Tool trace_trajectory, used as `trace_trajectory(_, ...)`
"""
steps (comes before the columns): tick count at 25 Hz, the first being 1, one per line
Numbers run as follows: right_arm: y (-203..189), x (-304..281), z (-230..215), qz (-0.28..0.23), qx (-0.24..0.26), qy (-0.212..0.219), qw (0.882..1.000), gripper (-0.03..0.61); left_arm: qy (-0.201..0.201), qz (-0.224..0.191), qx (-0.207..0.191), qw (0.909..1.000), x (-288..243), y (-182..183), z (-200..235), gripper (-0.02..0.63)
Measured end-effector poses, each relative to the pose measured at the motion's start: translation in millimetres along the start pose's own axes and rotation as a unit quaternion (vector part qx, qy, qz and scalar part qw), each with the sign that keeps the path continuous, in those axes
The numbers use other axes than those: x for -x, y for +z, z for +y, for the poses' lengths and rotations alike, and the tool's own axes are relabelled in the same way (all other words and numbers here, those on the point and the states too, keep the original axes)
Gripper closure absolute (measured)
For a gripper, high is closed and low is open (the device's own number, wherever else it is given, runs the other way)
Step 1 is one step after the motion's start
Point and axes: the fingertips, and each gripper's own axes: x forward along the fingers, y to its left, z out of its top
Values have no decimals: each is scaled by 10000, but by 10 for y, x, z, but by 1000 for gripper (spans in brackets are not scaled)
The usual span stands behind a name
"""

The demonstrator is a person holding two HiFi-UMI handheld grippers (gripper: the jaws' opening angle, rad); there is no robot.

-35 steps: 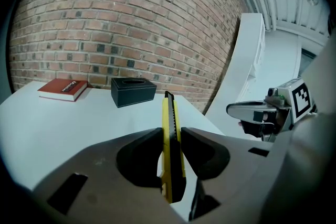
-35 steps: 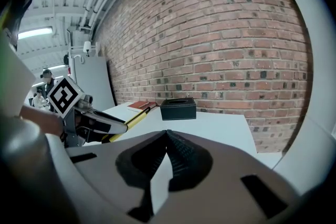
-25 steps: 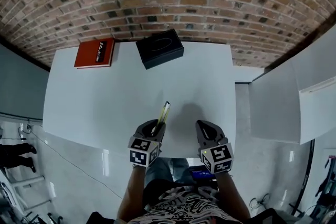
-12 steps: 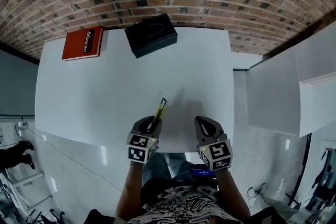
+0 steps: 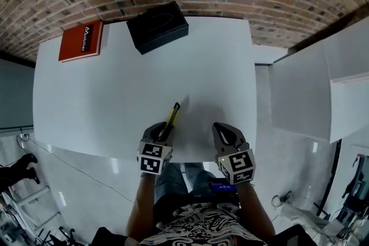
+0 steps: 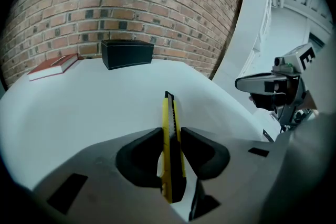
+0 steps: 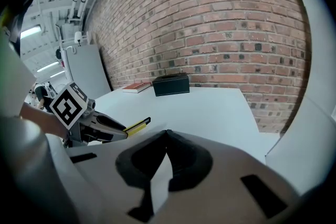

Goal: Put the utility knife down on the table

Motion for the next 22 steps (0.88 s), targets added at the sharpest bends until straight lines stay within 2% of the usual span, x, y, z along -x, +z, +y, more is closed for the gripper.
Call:
trace_trajectory(8, -104, 8, -23, 69, -20, 35, 10000, 578, 9, 103, -36, 9999, -106, -53, -27, 495)
trace_trajectory(14, -93, 2, -44, 84, -39, 41, 9999, 578, 143, 325, -292, 9989, -136, -98, -17, 495)
trace_trajectory(22, -54, 17, -36, 89, -3, 37, 10000, 578, 97, 377, -117, 9992, -167, -90, -5, 494)
